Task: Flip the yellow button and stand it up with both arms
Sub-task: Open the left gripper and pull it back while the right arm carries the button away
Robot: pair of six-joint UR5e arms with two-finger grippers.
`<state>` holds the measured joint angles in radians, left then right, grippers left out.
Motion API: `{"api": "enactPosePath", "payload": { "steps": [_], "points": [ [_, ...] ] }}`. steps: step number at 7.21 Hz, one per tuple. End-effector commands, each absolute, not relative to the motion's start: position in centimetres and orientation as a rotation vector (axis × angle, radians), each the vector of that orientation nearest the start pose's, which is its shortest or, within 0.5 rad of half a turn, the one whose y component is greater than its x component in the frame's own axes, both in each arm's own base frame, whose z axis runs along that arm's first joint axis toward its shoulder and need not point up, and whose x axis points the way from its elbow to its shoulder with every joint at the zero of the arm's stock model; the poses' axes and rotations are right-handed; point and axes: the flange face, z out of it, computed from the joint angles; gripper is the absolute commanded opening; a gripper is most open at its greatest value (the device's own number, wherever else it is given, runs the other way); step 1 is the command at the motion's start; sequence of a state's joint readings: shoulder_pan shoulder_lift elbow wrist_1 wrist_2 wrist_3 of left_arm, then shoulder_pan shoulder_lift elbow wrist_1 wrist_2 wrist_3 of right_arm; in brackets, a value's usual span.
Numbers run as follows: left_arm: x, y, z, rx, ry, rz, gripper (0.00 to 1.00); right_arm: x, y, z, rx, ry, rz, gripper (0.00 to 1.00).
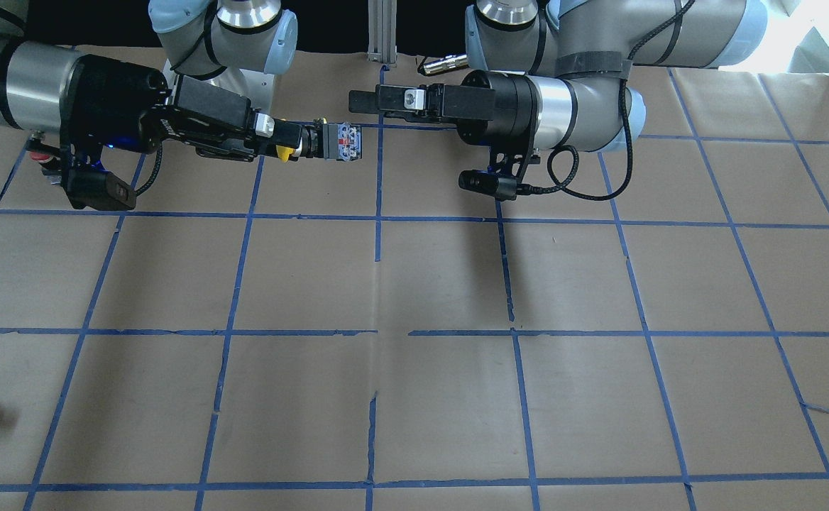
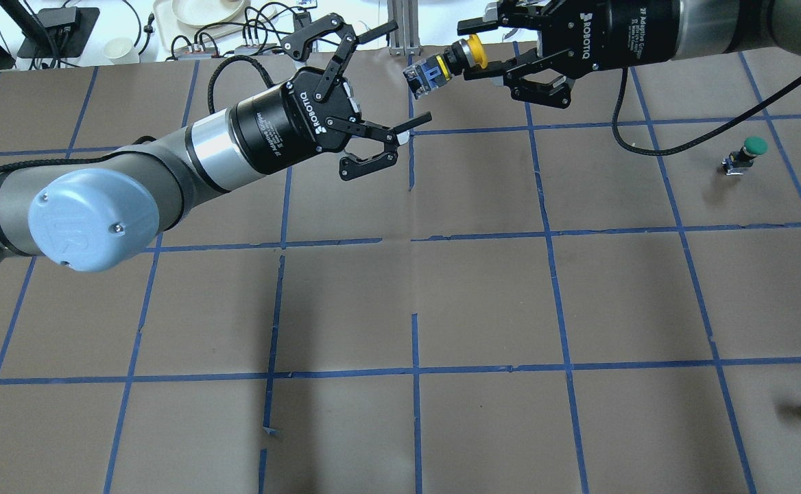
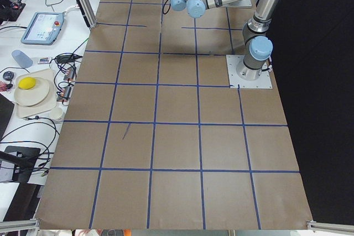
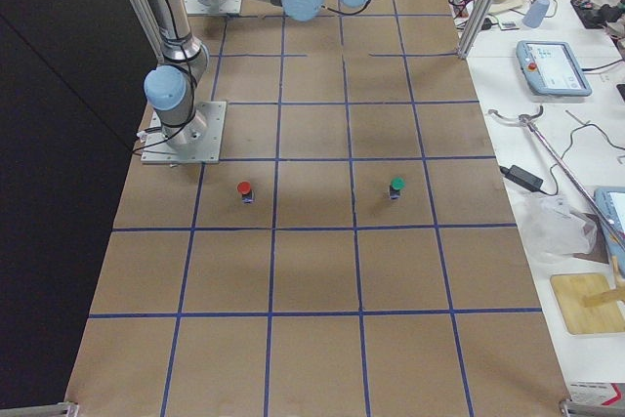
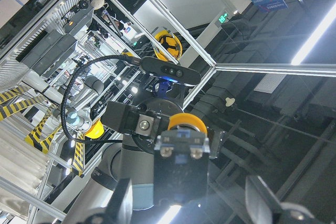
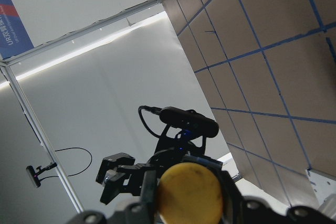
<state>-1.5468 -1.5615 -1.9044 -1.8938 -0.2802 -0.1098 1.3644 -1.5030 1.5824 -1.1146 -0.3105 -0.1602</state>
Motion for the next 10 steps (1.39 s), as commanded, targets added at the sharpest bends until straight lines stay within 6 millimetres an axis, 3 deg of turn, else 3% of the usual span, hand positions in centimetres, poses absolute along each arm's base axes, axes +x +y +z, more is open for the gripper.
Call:
{"api": "enactPosePath", "payload": {
  "steps": [1, 2, 4, 5, 6, 7, 8, 10],
  "points": [
    [-15.8, -48.0, 43.2, 0.635, -1.558, -0.411, 0.93, 6.4, -53.3, 47.4, 0.427, 1.948, 0.166, 0.32],
    [-14.8, -48.9, 43.2, 0.646, -1.754, -0.344, 0.94, 3.7, -53.5, 46.7, 0.377, 2.134, 0.097, 0.32],
    [-13.2, -50.5, 41.8, 0.711, -2.130, -0.112, 0.95, 1.4, -52.8, 44.9, 0.223, 2.505, 0.079, 0.32],
    [-13.0, -50.3, 41.3, 0.688, -2.252, -0.058, 0.94, -0.1, -52.8, 43.6, 0.081, 2.668, 0.098, 0.31],
    [-11.9, -50.2, 40.8, 0.497, -2.511, 0.094, 0.87, -1.4, -52.9, 42.3, 0.035, 2.777, 0.064, 0.31],
    [-11.1, -50.3, 40.7, 0.405, -2.628, 0.134, 0.88, -2.9, -52.8, 40.2, -0.073, 2.897, -0.001, 0.31],
    [-9.8, -50.2, 40.4, 0.323, -2.804, 0.169, 0.96, -4.7, -52.5, 37.9, -0.241, 2.936, -0.079, 0.31],
    [-9.0, -48.8, 40.2, 0.122, -3.104, 0.049, 0.99, -14.8, -49.7, 33.4, -0.375, 3.006, -0.308, 0.31]
  ]
}}
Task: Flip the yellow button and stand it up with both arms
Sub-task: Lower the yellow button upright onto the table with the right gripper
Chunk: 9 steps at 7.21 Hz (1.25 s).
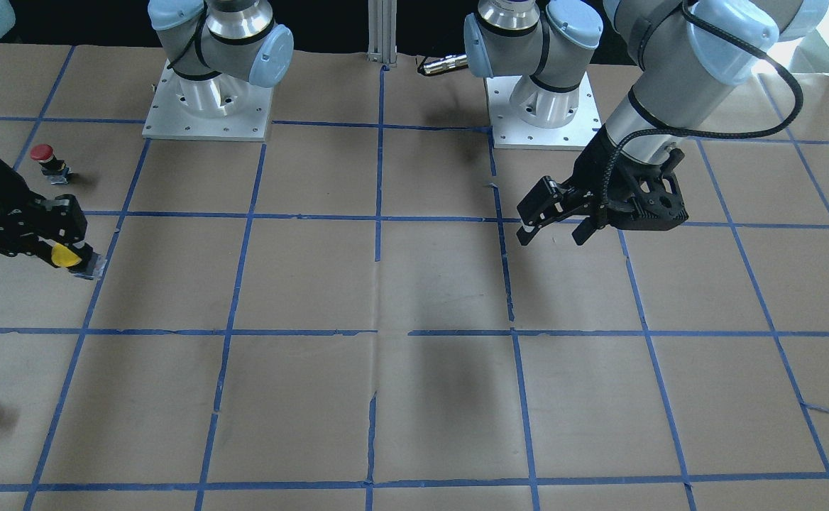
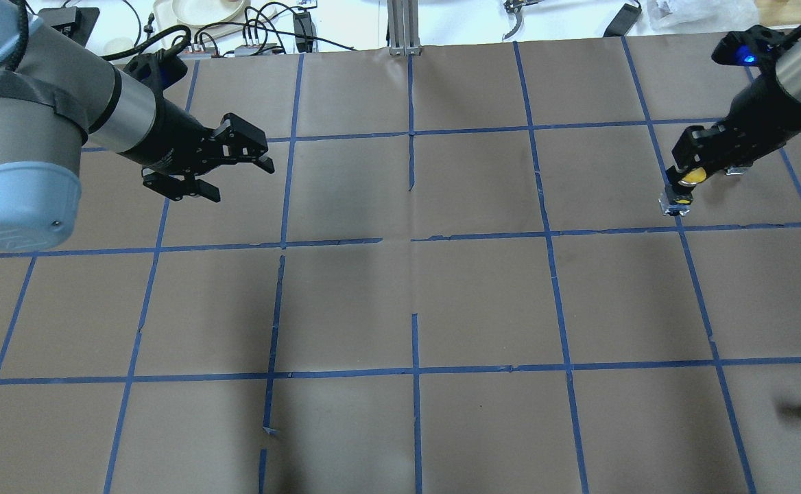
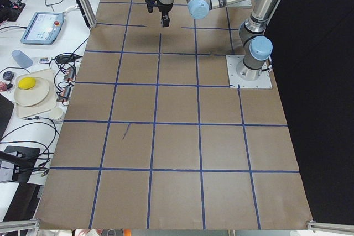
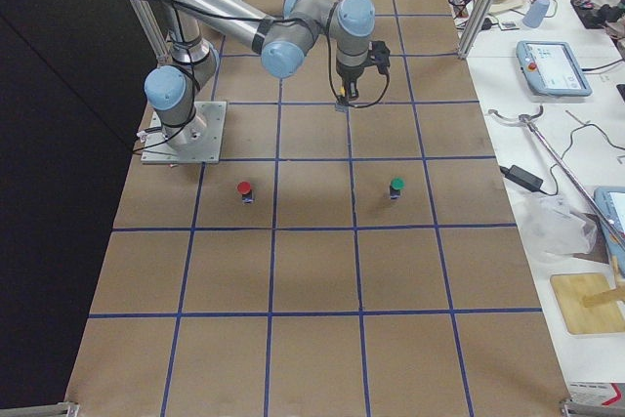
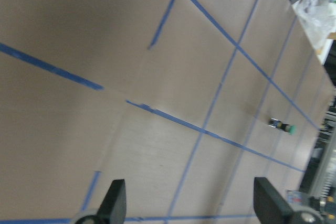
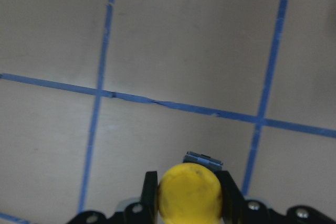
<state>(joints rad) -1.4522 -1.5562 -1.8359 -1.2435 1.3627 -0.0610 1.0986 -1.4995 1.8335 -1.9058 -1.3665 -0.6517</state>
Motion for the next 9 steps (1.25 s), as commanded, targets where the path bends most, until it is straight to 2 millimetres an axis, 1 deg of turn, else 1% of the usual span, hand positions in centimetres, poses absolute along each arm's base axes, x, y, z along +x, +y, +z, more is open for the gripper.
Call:
{"api": "enactPosePath", "payload": {
  "steps": [1, 2, 3, 4, 5, 6, 7, 8, 9],
  "points": [
    [-9.5, -48.4, 42.2, -0.082, 3.130, 0.043, 0.99, -18.6, -47.0, 30.4, -0.387, 3.000, -0.397, 0.31],
    [-9.6, -48.5, 45.2, -0.078, 3.129, 0.161, 1.00, -20.8, -45.0, 28.5, -0.423, 2.945, -0.490, 0.31],
    [-10.0, -48.3, 48.1, -0.084, 3.140, 0.216, 1.00, -22.8, -44.6, 26.7, -0.415, 2.914, -0.491, 0.31],
    [-10.0, -48.4, 49.2, -0.096, 3.136, 0.200, 1.00, -24.4, -44.9, 24.2, -0.472, 2.892, -0.488, 0.31],
    [-10.0, -48.5, 49.0, -0.137, 3.138, 0.202, 1.00, -26.5, -44.4, 22.7, -0.419, 2.904, -0.480, 0.31],
    [-10.0, -48.5, 49.1, -0.159, 3.137, 0.195, 1.00, -26.6, -44.1, 22.5, -0.341, 2.899, -0.457, 0.32],
    [-10.0, -48.4, 48.4, -0.161, 3.129, 0.221, 1.00, -26.4, -43.9, 22.2, -0.335, 2.884, -0.433, 0.32],
    [-10.1, -47.5, 48.7, -0.158, 3.131, 0.214, 1.00, -26.4, -43.9, 22.7, -0.336, 2.893, -0.436, 0.32],
    [-10.3, -47.3, 48.5, -0.157, 3.137, 0.219, 1.00, -26.3, -43.8, 23.2, -0.338, 2.898, -0.437, 0.32]
  ]
}}
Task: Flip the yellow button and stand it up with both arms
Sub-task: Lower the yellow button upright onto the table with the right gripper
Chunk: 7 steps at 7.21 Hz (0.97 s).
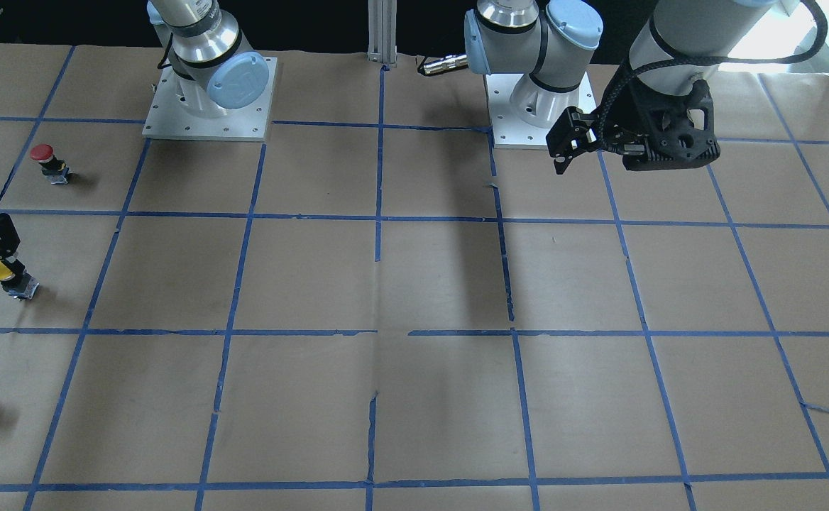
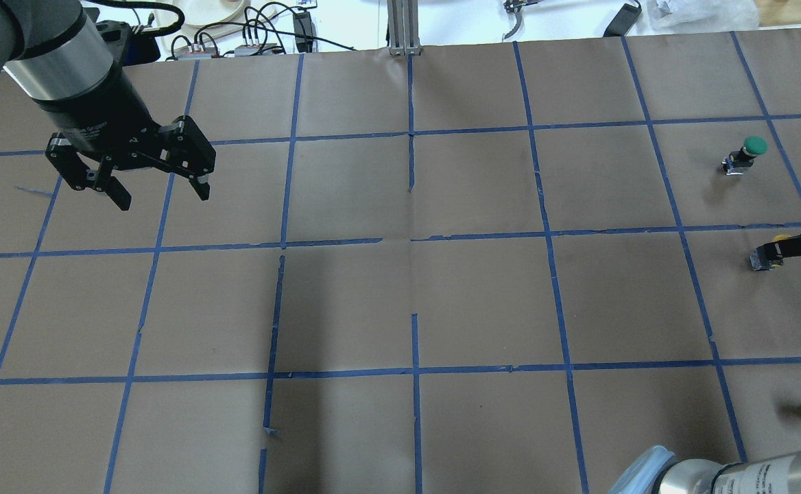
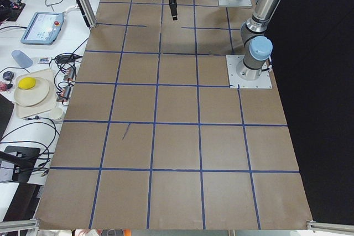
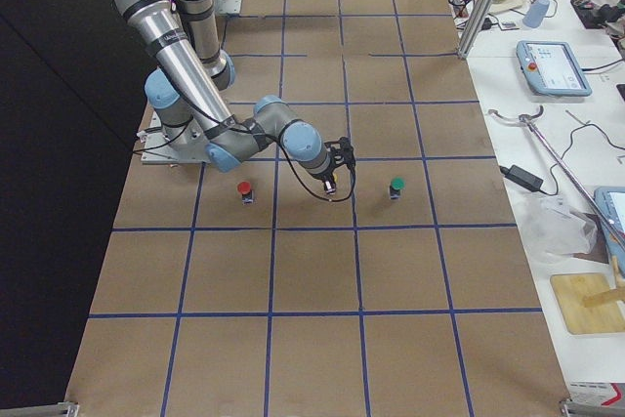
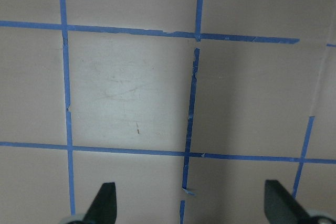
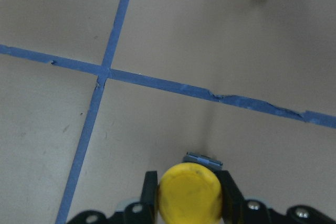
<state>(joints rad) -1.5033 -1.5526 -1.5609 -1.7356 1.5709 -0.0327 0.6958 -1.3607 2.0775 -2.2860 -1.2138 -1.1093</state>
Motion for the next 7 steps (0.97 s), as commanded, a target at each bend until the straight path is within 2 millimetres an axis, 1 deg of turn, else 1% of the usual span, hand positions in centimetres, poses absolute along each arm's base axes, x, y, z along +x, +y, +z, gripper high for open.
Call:
{"api": "enactPosePath", "payload": {
  "steps": [1, 2, 3, 4, 5, 7],
  "points": [
    [-10.6, -47.6, 48.0, -0.154, 3.149, 0.232, 1.00, -25.9, -43.3, 24.3, -0.334, 2.898, -0.426, 0.32],
    [-10.8, -47.2, 47.9, -0.147, 3.148, 0.237, 1.00, -25.9, -43.1, 24.4, -0.338, 2.893, -0.424, 0.32],
    [-11.4, -46.9, 47.1, -0.125, 3.145, 0.259, 1.00, -26.7, -42.5, 24.5, -0.319, 2.900, -0.423, 0.33],
    [-12.5, -46.3, 46.7, -0.076, 3.134, 0.270, 1.00, -27.0, -42.4, 24.6, -0.318, 2.904, -0.429, 0.34],
    [-12.7, -46.1, 46.9, -0.075, 3.135, 0.260, 1.00, -27.1, -42.4, 24.2, -0.314, 2.902, -0.422, 0.33],
    [-12.7, -46.1, 47.0, -0.075, 3.135, 0.256, 1.00, -27.3, -42.2, 24.1, -0.306, 2.900, -0.419, 0.34]
  ]
}}
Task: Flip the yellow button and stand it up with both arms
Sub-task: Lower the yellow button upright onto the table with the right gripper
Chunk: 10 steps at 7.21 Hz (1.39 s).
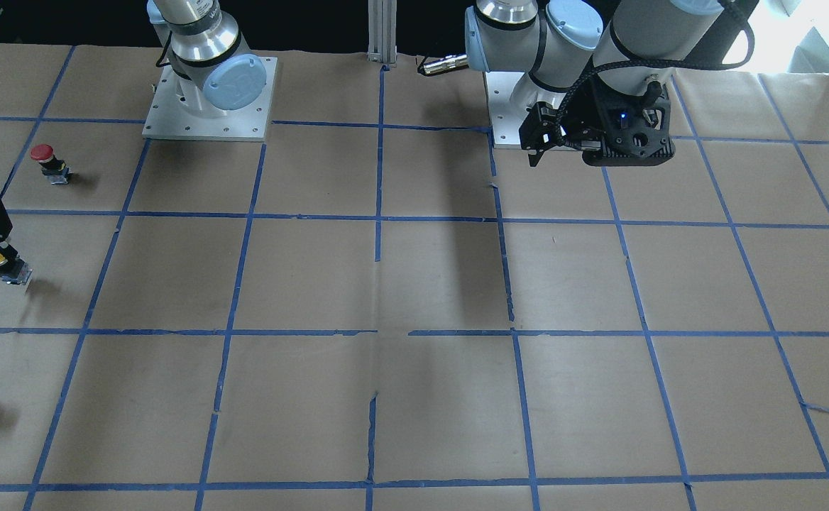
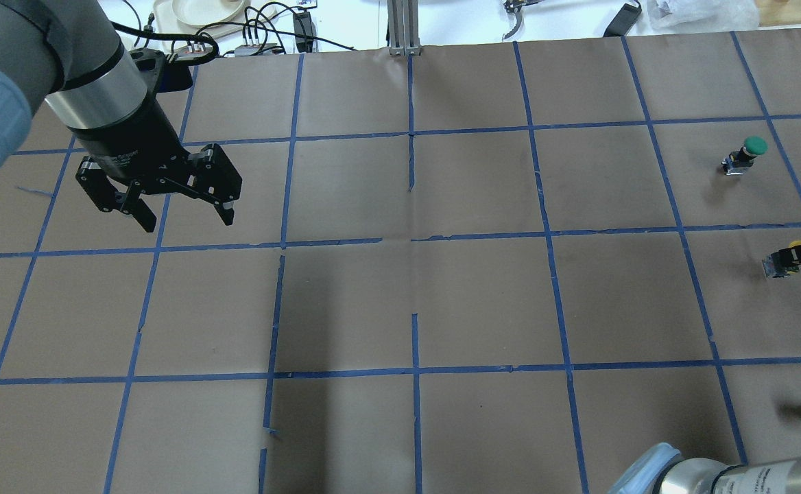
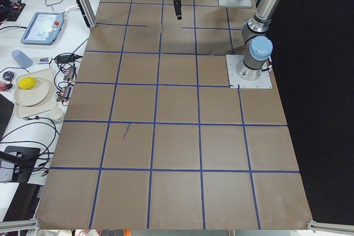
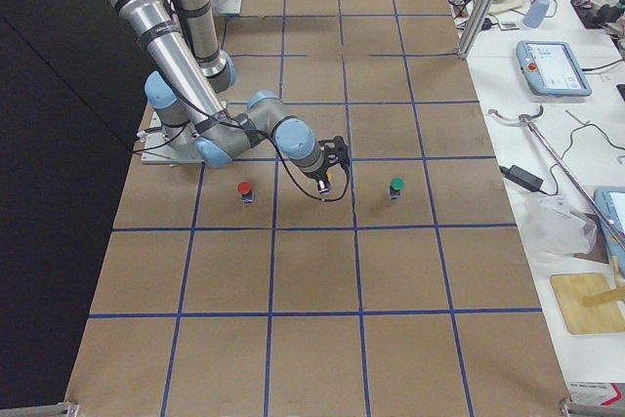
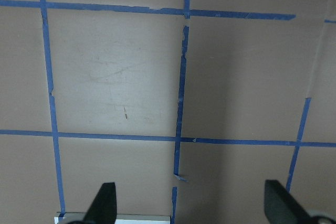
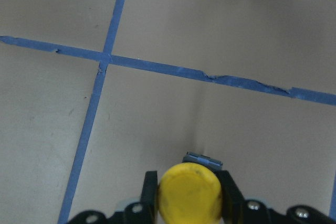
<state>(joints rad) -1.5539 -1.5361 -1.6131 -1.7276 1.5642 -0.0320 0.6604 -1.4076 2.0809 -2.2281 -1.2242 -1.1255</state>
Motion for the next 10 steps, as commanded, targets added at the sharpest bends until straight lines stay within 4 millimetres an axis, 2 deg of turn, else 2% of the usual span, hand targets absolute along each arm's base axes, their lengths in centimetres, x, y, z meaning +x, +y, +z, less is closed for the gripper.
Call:
{"api": "enactPosePath", "payload": {
  "steps": [1, 2, 3, 5, 7, 8, 10],
  "points": [
    [-12.7, -46.1, 46.9, -0.075, 3.135, 0.258, 1.00, -27.2, -42.2, 24.1, -0.305, 2.897, -0.421, 0.45],
    [-12.7, -46.1, 46.9, -0.073, 3.134, 0.258, 1.00, -27.2, -42.2, 24.0, -0.305, 2.897, -0.424, 0.57],
    [-12.7, -46.1, 46.9, -0.075, 3.135, 0.258, 1.00, -27.3, -42.3, 24.0, -0.307, 2.900, -0.431, 0.83],
    [-12.8, -46.2, 47.0, -0.070, 3.135, 0.236, 1.00, -27.4, -42.4, 24.2, -0.308, 2.907, -0.434, 0.97],
    [-12.8, -46.2, 47.0, -0.070, 3.137, 0.234, 1.00, -27.6, -42.7, 25.8, -0.313, 2.930, -0.454, 0.99],
    [-12.9, -46.1, 47.2, -0.069, 3.140, 0.229, 1.00, -28.4, -43.9, 28.4, -0.328, 2.956, -0.463, 0.99],
    [-12.8, -45.7, 47.5, -0.070, 3.137, 0.217, 1.00, -28.2, -47.5, 34.5, -0.411, 2.960, -0.396, 0.99]
  ]
}}
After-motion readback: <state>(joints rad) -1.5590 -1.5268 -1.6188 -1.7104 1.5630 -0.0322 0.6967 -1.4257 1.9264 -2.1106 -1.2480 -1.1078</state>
